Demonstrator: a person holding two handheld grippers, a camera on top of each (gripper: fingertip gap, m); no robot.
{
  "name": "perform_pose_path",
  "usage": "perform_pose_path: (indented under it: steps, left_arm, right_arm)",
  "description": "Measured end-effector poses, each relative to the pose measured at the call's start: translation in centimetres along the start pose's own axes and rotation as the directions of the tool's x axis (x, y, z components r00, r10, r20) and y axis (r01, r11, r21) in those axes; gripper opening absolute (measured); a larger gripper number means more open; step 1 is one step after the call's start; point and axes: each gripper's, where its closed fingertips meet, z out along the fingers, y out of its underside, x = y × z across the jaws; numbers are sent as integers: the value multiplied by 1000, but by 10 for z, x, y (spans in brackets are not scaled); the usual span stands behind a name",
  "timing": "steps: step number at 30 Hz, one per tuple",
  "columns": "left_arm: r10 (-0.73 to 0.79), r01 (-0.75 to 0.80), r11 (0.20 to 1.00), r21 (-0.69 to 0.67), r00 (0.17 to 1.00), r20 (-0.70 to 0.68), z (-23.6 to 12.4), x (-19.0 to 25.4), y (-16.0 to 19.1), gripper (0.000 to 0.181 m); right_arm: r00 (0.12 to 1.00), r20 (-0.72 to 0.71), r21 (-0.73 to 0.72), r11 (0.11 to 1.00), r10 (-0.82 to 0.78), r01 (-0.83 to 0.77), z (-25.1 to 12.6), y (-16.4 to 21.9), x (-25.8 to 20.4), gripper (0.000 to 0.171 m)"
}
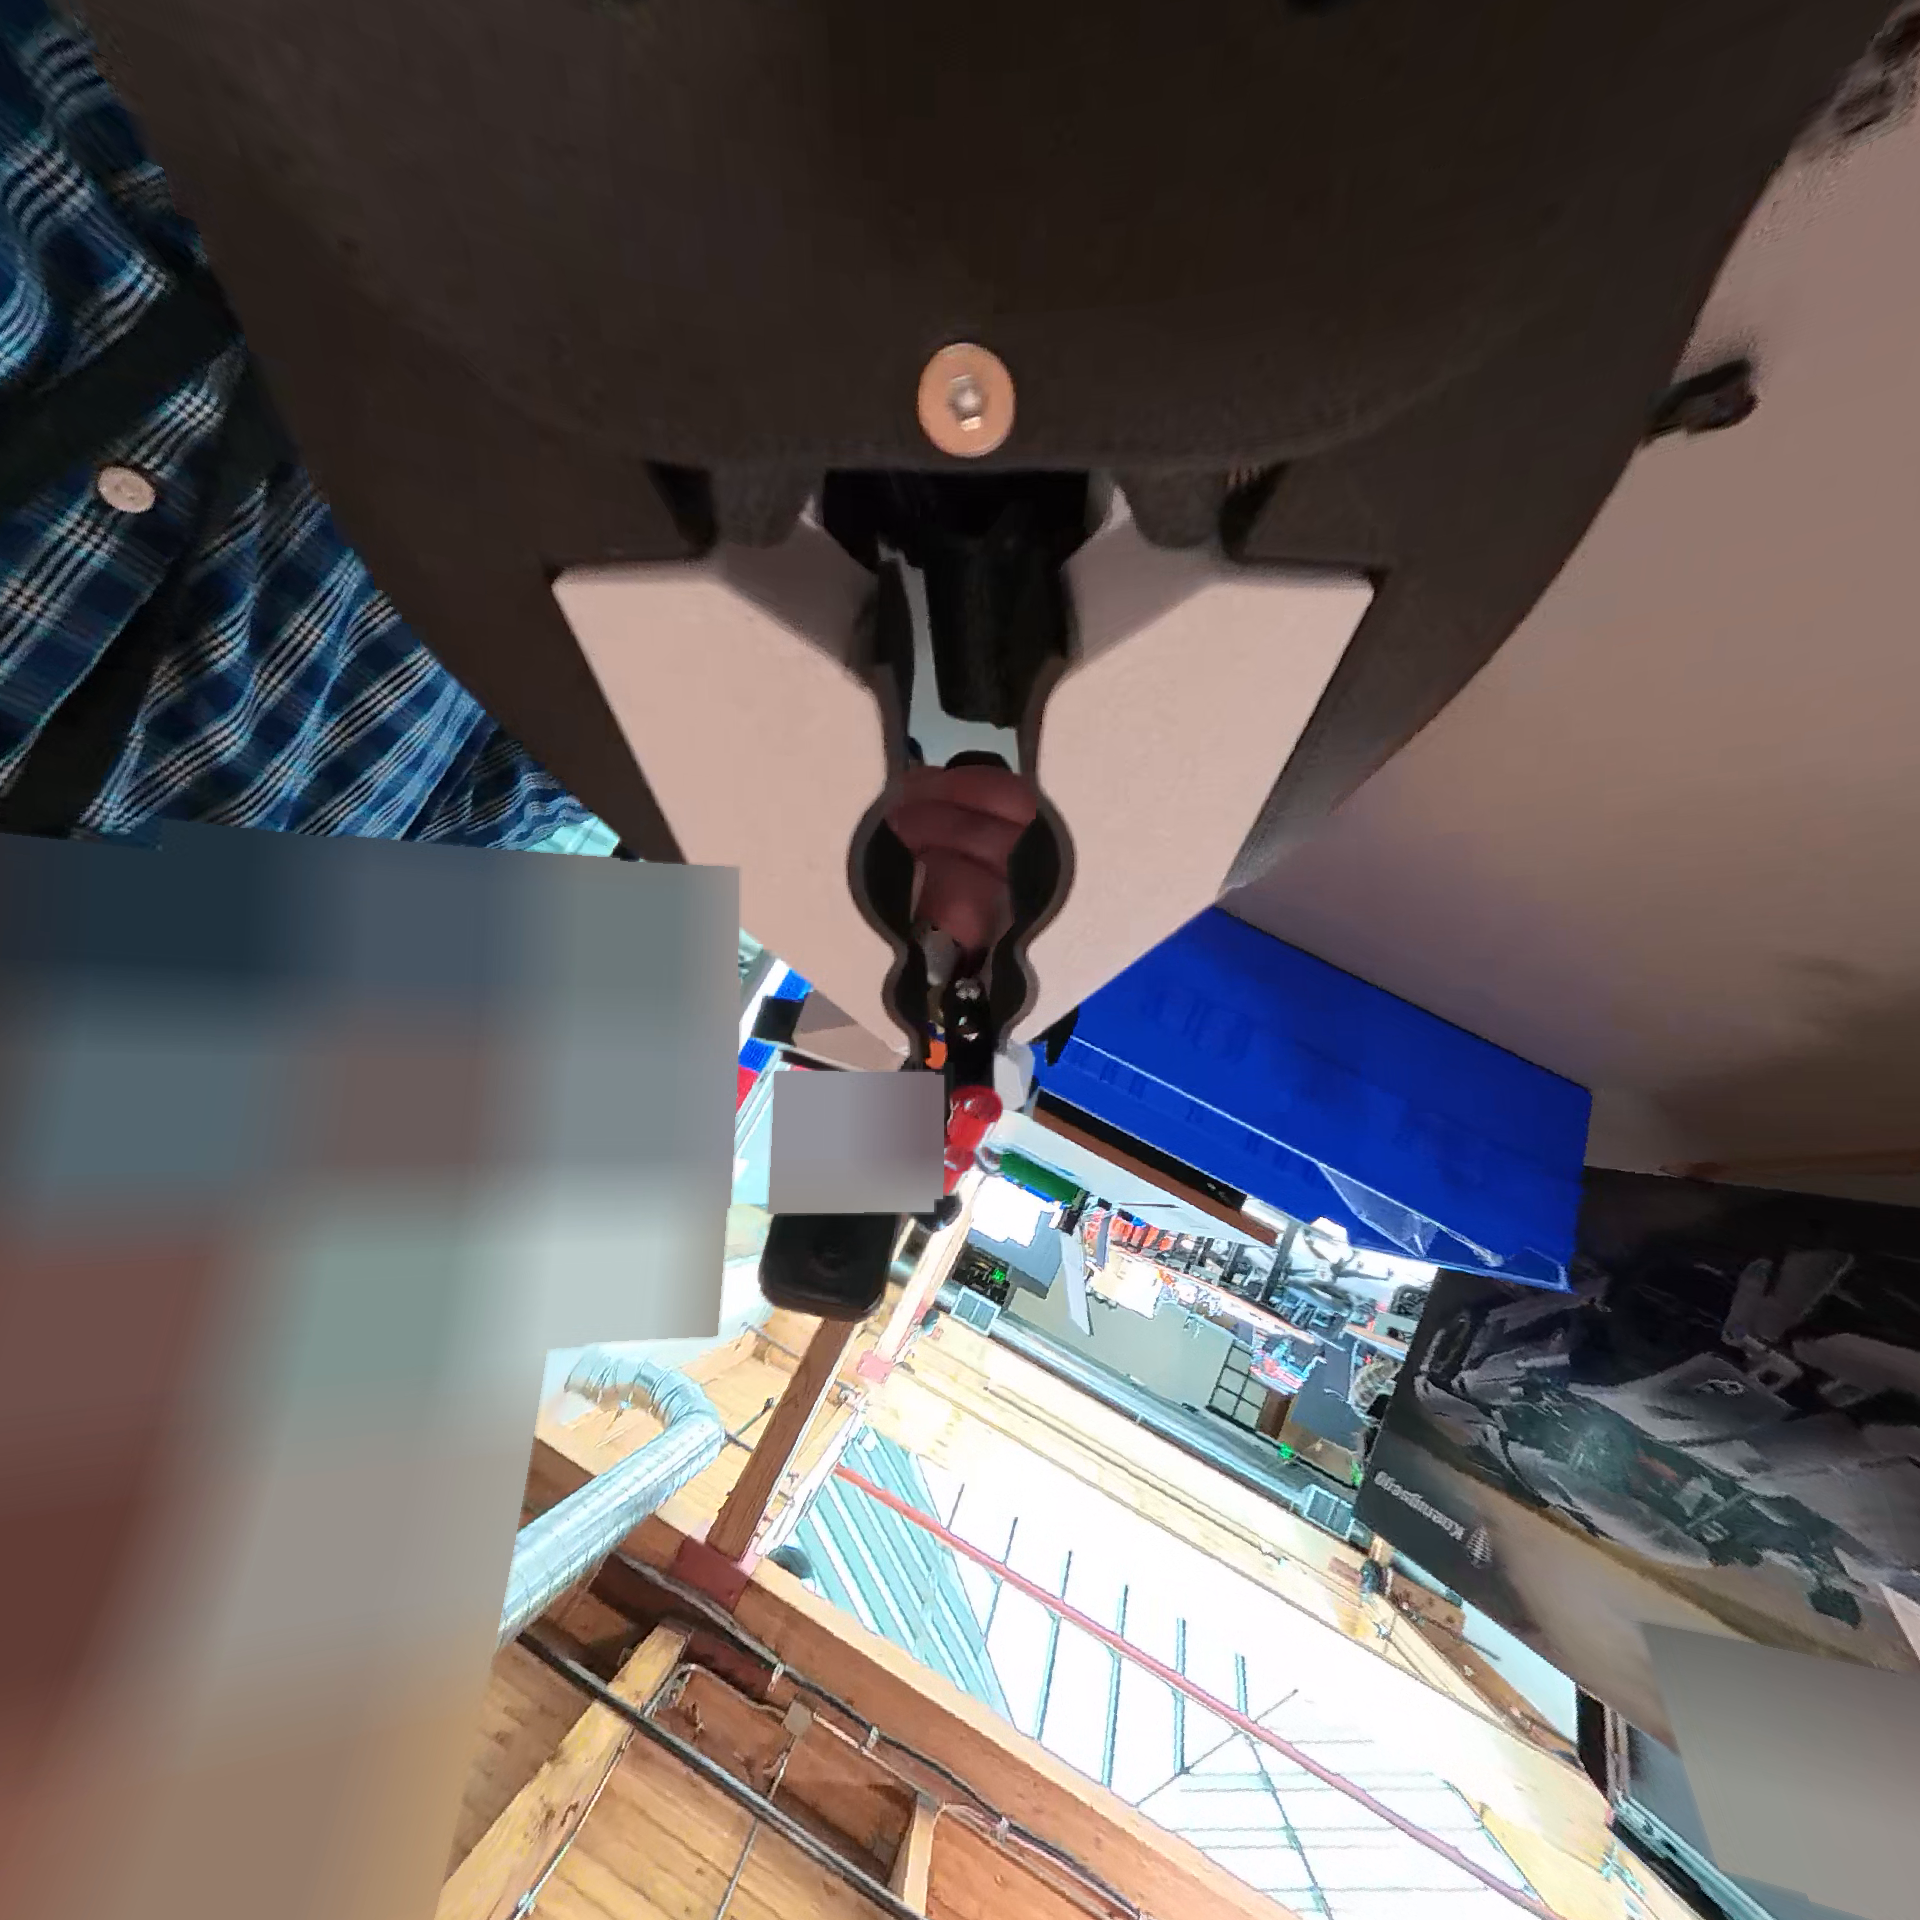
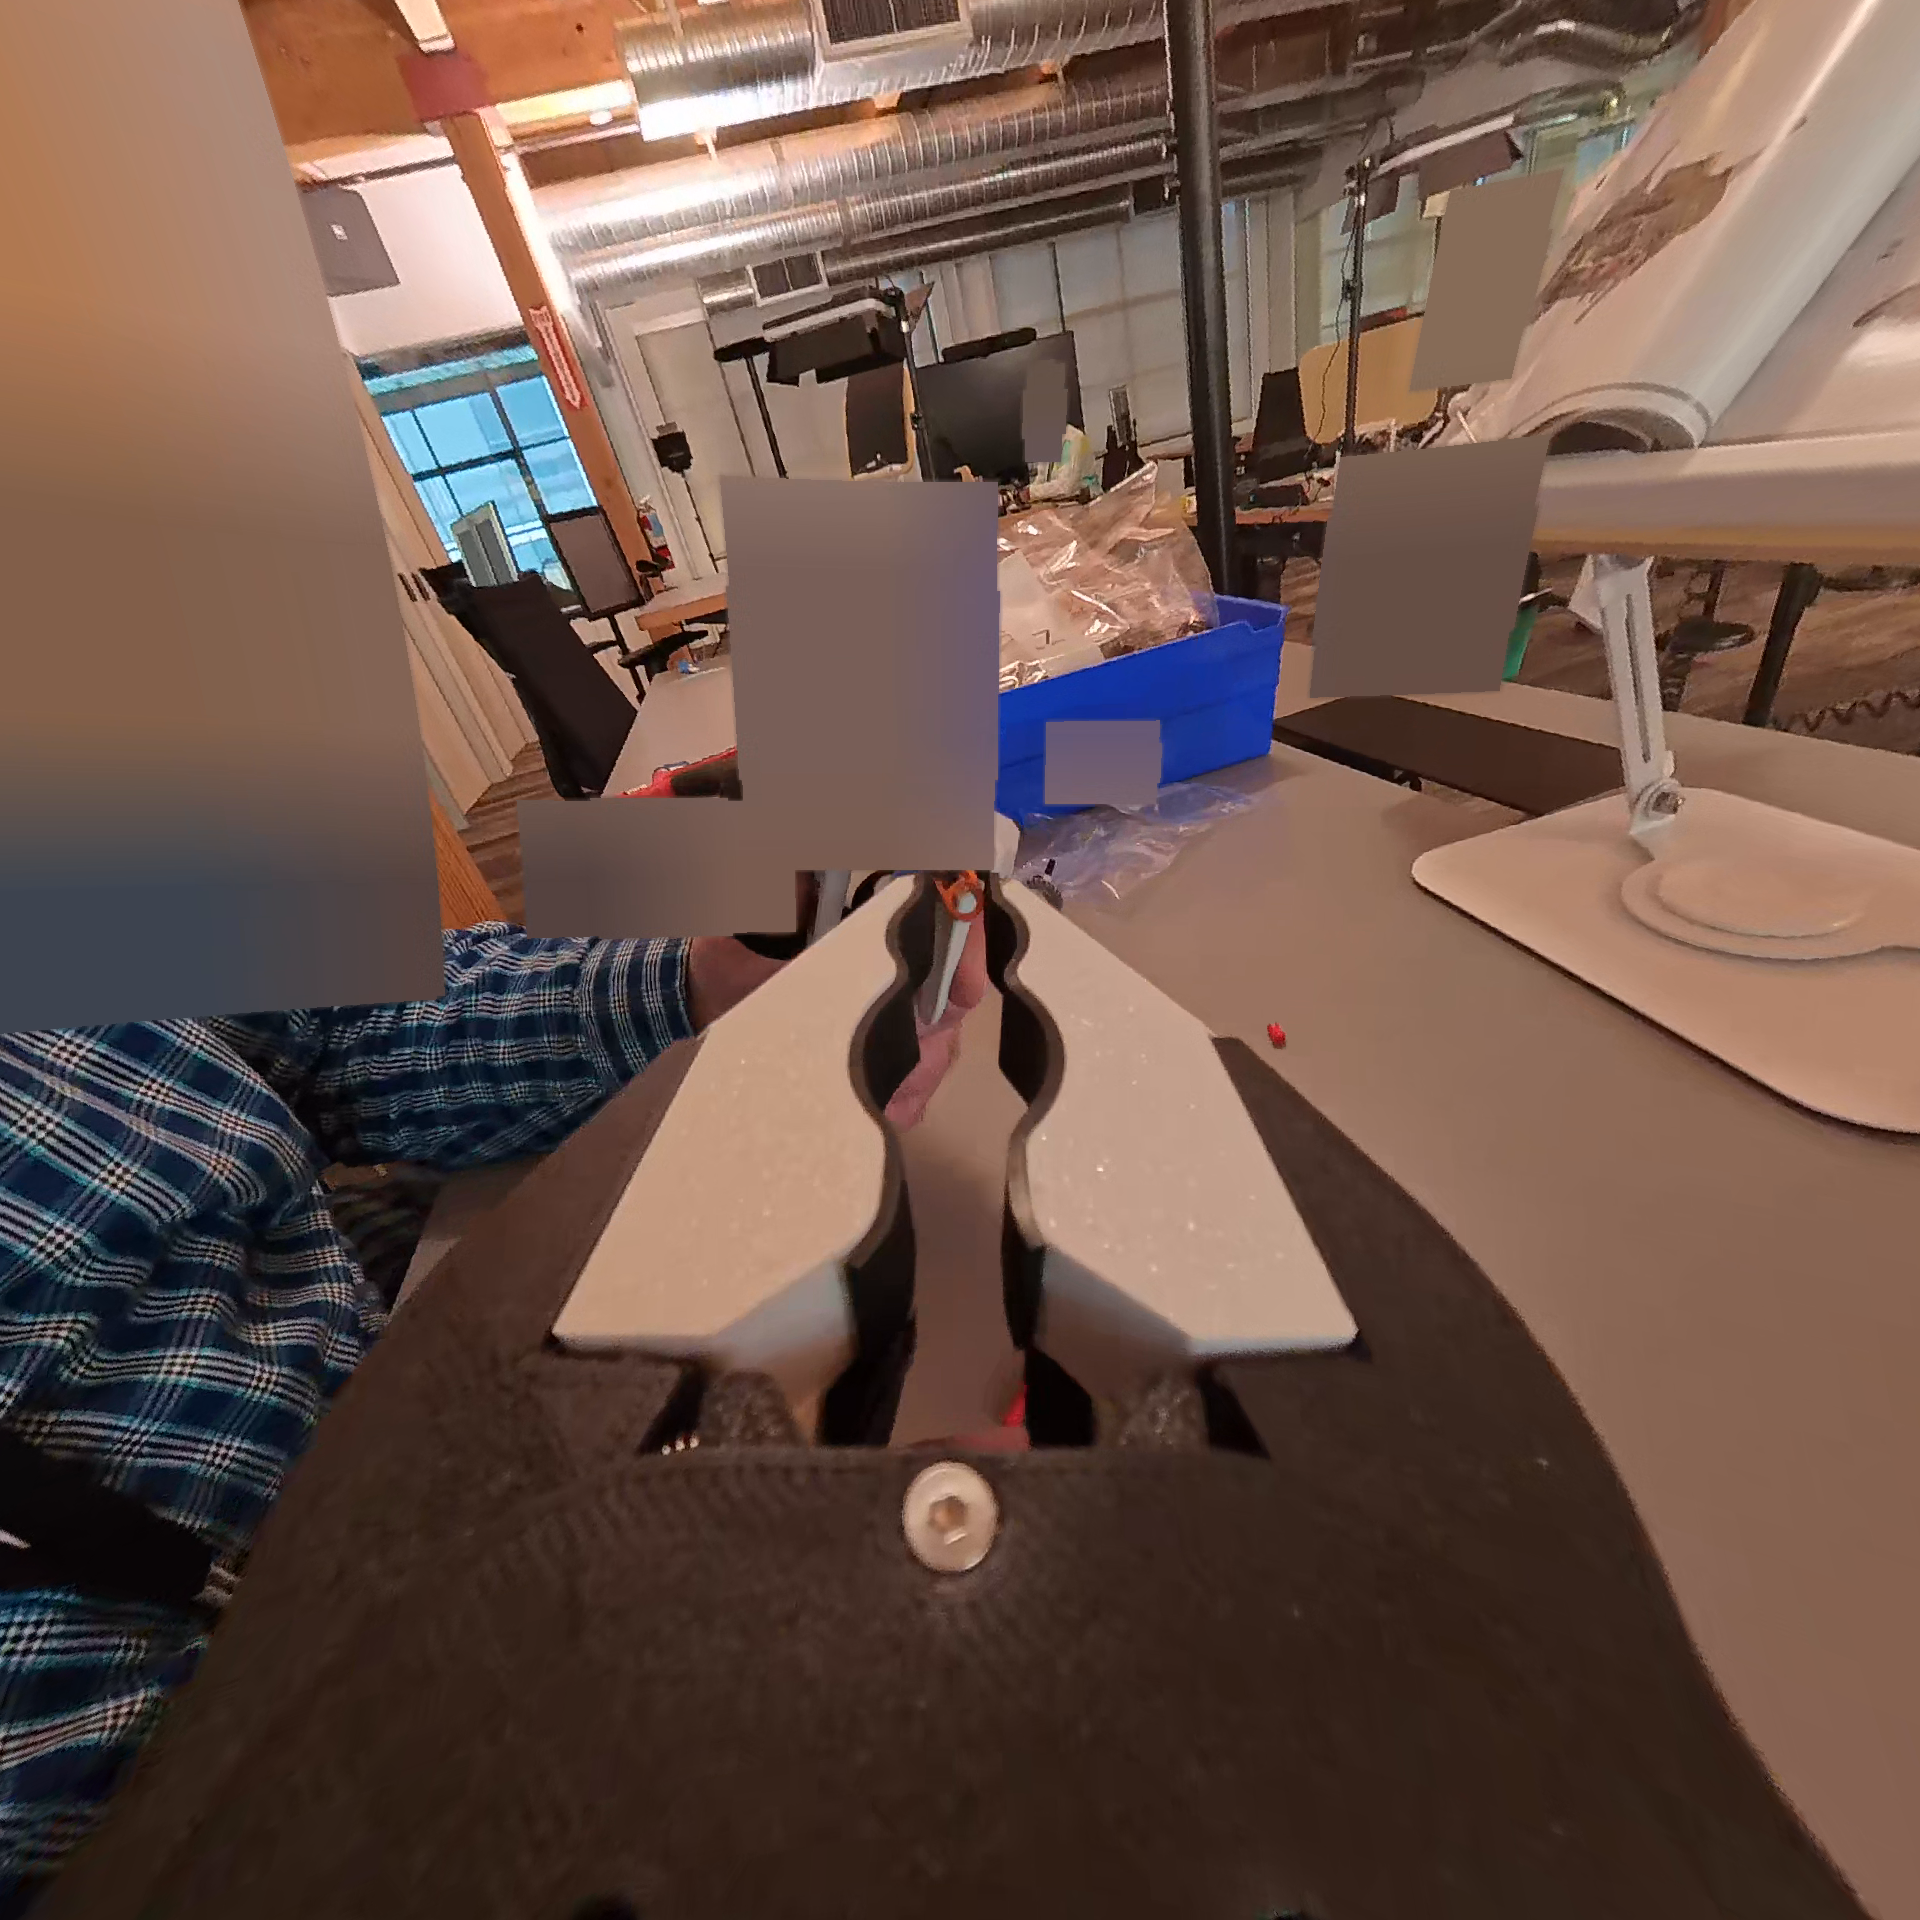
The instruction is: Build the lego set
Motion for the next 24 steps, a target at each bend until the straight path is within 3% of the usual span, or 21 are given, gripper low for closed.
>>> perform_pose_path:
  steps: [15,24]
  left_arm:
    - [39,-38,999,-38,998,42,2,-2,5,8]
    - [-55,55,998,-3,998,-8,3,1,4,7]
  right_arm:
    - [999,12,38,998,51,-51,-5,-2,3,11]
    - [999,30,29,999,36,-36,-1,1,-1,5]
